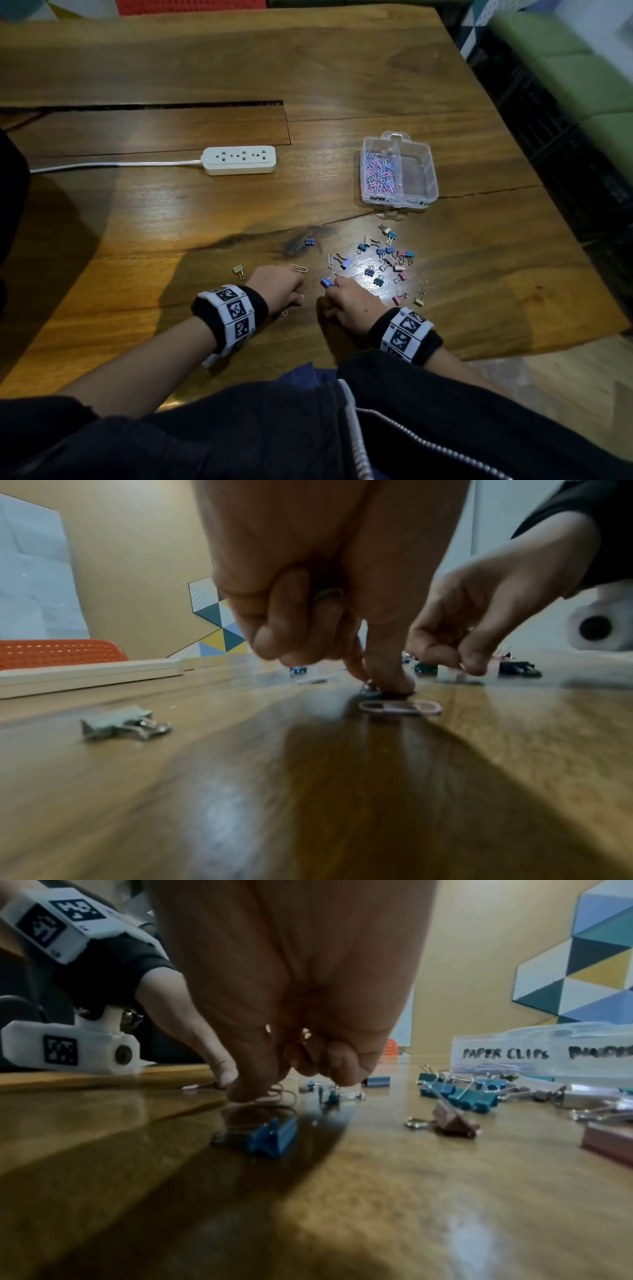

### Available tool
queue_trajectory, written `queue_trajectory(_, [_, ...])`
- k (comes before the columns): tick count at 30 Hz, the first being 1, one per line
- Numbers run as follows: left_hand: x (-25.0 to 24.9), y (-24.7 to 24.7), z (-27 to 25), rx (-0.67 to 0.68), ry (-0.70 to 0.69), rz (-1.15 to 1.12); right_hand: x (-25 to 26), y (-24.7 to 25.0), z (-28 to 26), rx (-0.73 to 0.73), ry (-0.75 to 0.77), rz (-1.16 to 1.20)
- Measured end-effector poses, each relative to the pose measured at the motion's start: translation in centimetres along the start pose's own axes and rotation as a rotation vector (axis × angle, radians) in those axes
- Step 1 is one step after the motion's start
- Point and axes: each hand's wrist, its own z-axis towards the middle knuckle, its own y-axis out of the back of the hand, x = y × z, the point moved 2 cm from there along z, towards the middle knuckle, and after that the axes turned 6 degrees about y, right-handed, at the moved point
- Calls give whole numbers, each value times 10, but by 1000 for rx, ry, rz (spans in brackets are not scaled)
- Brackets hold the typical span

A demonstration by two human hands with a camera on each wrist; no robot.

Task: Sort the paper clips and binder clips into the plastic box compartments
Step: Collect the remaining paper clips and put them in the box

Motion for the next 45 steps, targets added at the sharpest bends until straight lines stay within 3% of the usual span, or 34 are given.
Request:
queue_trajectory(2, [4,-4,0,31,10,17,0,6,0,-96,-38,235])
queue_trajectory(5, [6,-10,-3,83,-6,-8,-8,15,5,-282,-169,767])
queue_trajectory(7, [9,-10,-3,112,21,-178,-14,20,10,-372,-249,1071])
queue_trajectory(8, [11,-9,-3,121,58,-350,-16,23,13,-380,-290,1205])
queue_trajectory(10, [20,-5,-3,168,163,-911,-16,28,19,-369,-364,1388])
queue_trajectory(13, [27,-1,-7,276,214,-1748,-16,33,26,-346,-439,1451])
queue_trajectory(16, [31,1,-12,282,200,-1994,-16,35,33,-267,-470,1149])
queue_trajectory(19, [32,-2,-12,235,268,-1743,-12,41,33,-290,-459,705])
queue_trajectory(22, [32,-7,-11,159,239,-1094,-10,43,34,-327,-436,426])
queue_trajectory(26, [29,-11,-18,182,91,-315,-8,41,35,-300,-416,303])
queue_trajectory(29, [27,-8,-20,154,33,-134,-8,39,37,-261,-436,235])
queue_trajectory(32, [28,-11,-19,219,12,-100,-9,39,41,-249,-444,220])
queue_trajectory(34, [29,-11,-18,230,42,-296,-9,39,43,-231,-457,253])
queue_trajectory(38, [27,2,-14,222,196,-1390,-11,39,41,-242,-413,321])
queue_trajectory(40, [27,11,-10,190,205,-1712,-12,40,35,-293,-380,477])
queue_trajectory(42, [26,13,0,108,232,-1555,-15,42,28,-342,-359,663])
queue_trajectory(45, [22,12,14,-71,239,-967,-24,44,16,-387,-347,1146])
